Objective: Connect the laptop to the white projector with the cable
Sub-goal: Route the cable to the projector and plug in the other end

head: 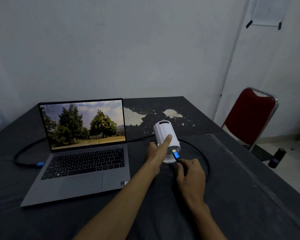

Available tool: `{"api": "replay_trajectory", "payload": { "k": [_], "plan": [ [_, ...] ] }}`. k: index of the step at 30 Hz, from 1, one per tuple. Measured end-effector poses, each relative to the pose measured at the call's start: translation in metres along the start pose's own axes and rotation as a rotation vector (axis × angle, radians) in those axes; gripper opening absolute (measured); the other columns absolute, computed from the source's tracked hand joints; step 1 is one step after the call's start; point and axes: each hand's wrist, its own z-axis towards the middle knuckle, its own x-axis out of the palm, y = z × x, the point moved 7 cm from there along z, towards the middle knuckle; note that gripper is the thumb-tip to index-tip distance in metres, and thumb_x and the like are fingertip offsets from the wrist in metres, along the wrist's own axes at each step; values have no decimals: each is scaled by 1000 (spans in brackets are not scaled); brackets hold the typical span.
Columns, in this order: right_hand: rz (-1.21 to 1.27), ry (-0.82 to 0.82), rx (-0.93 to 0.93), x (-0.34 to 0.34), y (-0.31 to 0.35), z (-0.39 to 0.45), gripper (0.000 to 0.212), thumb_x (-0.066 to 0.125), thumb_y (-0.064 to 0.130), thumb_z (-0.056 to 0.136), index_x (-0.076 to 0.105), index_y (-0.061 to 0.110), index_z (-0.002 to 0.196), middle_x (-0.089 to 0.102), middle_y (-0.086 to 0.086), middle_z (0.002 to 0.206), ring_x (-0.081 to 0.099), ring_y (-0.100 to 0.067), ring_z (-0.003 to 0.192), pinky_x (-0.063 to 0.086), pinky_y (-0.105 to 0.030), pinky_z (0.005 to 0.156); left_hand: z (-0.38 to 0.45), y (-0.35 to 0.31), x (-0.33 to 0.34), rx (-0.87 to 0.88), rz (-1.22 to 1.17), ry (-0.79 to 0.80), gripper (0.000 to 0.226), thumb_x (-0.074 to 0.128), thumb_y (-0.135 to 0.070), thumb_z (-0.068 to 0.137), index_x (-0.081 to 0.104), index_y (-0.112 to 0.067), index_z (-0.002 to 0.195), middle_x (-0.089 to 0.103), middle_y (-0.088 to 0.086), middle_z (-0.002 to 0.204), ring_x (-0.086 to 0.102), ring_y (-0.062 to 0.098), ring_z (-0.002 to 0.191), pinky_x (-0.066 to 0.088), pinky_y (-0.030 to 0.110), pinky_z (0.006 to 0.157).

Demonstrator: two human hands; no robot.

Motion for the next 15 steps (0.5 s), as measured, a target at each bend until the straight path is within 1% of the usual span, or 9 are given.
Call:
{"api": "replay_trajectory", "payload": {
  "k": [3, 6, 8, 11, 13, 15],
  "plan": [
    [-23, -24, 12, -1, 2, 2, 11, 68, 15, 94, 78, 15, 98, 54, 3, 83, 50, 0, 65, 32, -11, 58, 21, 12, 3, -30, 50, -23, 106, 76, -87, 44, 66, -13, 120, 71, 8, 120, 69, 28, 109, 58, 46, 97],
    [-58, -27, 8, 1, 4, 4, 10, 67, 16, 94, 77, 14, 94, 53, 2, 82, 52, -9, 62, 34, -20, 55, 49, 34, 4, -39, 55, -58, 118, 75, -93, 33, 68, -16, 123, 69, 6, 126, 64, 29, 119, 56, 47, 100],
    [-60, -36, 15, 2, 7, 4, 10, 67, 16, 93, 76, 13, 91, 51, 2, 81, 48, -9, 61, 31, -19, 53, 40, 30, 3, -41, 63, -63, 118, 75, -93, 35, 68, -17, 125, 68, 6, 128, 62, 29, 121, 57, 46, 99],
    [-52, -42, 22, 4, 7, 4, 10, 66, 16, 93, 74, 14, 88, 49, 3, 79, 43, -4, 59, 27, -14, 54, 19, 15, 4, -17, 92, -55, 112, 68, -86, 48, 62, -14, 134, 58, 6, 135, 52, 29, 129, 49, 47, 108],
    [-41, -40, 29, 5, 6, 5, 11, 66, 17, 94, 74, 14, 87, 48, 3, 79, 46, -4, 59, 29, -15, 54, 16, 13, 5, -12, 108, -45, 112, 63, -85, 51, 59, -14, 138, 52, 7, 140, 46, 29, 133, 45, 48, 111],
    [-40, -37, 33, 5, 5, 6, 11, 65, 17, 94, 74, 14, 88, 48, 3, 78, 48, -5, 60, 31, -18, 54, 15, 13, 5, -7, 114, -47, 113, 62, -85, 51, 58, -14, 139, 51, 7, 142, 44, 29, 134, 44, 49, 112]
  ]
}}
